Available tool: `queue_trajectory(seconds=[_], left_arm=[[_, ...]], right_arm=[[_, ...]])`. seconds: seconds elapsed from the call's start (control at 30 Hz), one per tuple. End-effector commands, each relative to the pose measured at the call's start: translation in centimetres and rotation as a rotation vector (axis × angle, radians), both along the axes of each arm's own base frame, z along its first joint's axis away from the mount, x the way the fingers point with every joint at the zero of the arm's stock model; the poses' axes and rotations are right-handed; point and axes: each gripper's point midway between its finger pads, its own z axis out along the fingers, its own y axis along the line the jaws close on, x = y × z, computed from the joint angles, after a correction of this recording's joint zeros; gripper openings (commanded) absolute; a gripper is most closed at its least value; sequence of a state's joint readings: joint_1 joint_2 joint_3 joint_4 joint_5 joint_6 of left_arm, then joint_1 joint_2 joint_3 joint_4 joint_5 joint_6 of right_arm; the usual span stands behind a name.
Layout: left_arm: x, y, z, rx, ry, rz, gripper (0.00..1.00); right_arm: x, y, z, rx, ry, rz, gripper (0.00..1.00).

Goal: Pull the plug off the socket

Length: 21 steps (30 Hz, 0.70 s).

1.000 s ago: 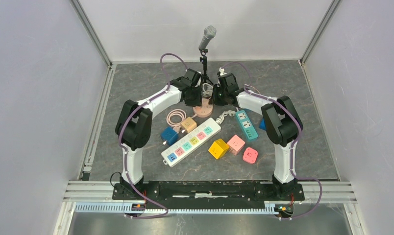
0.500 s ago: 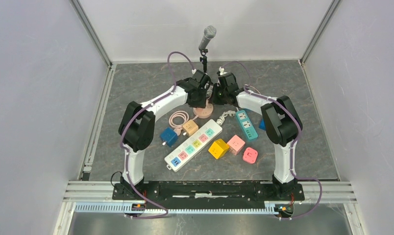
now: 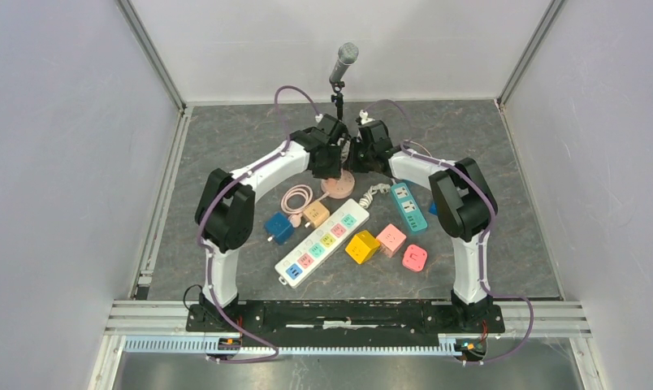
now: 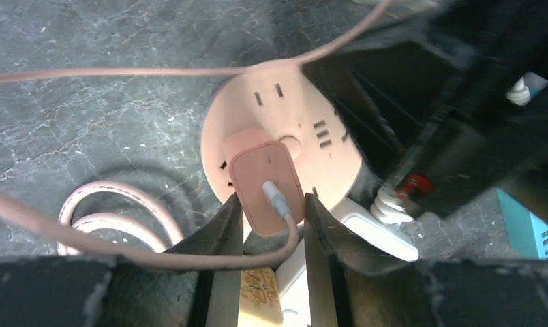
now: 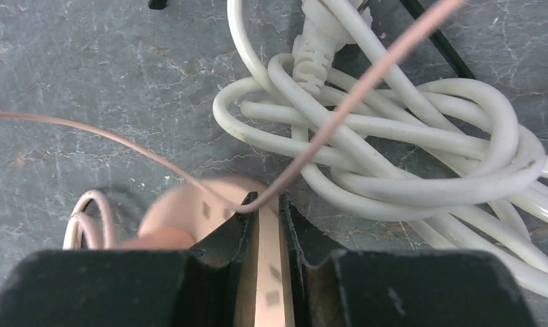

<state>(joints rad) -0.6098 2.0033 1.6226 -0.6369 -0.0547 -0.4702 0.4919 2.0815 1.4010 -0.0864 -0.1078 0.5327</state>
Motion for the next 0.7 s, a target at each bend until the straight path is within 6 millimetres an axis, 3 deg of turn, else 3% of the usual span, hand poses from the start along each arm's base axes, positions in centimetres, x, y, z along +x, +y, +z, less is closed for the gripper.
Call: queue_trajectory(seconds=[0.0, 0.2, 0.3, 0.53, 0.67], left_arm=[[-0.8, -5.7, 4.2, -0.047, -0.088, -0.074, 0.08], [-0.4, -4.4, 4.0, -0.072, -0.049, -0.061, 0.08], [-0.5, -4.0, 3.9, -0.077, -0.068, -0.076, 0.08], [-0.7, -3.1, 2.2, -0.054, -0.116, -0.109, 0.09], [-0.2, -2.8, 1.7, -0.037, -0.144, -0.105, 0.1]], right_arm=[[-6.5, -1.7, -8.2, -0.191, 0.258, 0.077, 0.19], [-6.4, -1.5, -8.1, -0.187, 0.254, 0.084, 0.2], [-5.9, -1.3, -7.1, -0.171, 0.214, 0.088, 0.21], [-3.8, -2.0, 0.0, -0.105, 0.008, 0.034, 0.34], [-3.0, -2.3, 4.7, -0.032, -0.105, 0.015, 0.51]])
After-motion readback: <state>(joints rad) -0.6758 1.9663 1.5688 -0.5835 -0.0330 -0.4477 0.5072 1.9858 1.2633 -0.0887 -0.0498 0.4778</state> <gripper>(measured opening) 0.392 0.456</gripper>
